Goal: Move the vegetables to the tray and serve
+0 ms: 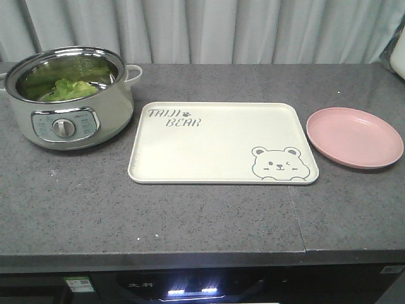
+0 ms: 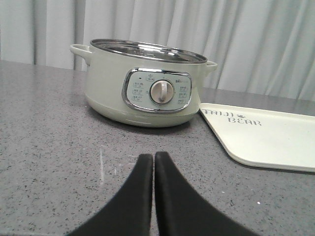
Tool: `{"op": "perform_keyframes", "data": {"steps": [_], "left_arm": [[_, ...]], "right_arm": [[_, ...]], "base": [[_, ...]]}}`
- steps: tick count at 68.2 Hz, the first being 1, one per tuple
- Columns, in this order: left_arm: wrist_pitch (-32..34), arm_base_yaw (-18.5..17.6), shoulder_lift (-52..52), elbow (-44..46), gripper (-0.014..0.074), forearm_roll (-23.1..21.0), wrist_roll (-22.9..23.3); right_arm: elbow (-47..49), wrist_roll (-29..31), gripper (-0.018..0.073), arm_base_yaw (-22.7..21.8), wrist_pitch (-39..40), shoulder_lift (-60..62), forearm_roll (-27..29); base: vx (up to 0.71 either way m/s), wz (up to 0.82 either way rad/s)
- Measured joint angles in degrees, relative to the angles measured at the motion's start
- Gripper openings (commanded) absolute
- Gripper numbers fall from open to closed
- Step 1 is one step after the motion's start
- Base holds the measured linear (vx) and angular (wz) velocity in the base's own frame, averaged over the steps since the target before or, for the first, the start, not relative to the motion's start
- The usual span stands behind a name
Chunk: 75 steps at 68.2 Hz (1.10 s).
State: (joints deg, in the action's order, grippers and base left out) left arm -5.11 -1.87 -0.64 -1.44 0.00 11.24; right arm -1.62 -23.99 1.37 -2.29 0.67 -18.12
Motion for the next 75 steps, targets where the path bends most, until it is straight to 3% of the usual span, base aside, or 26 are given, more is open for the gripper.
{"op": "perform_keyframes", "data": {"steps": [75], "left_arm": [[0.0, 0.0, 0.0, 0.0, -0.0006, 0.0, 0.0]], "right_arm": [[0.0, 0.0, -0.0003, 0.0, 0.0, 0.0, 0.0]], "base": [[0.03, -0.01]]}}
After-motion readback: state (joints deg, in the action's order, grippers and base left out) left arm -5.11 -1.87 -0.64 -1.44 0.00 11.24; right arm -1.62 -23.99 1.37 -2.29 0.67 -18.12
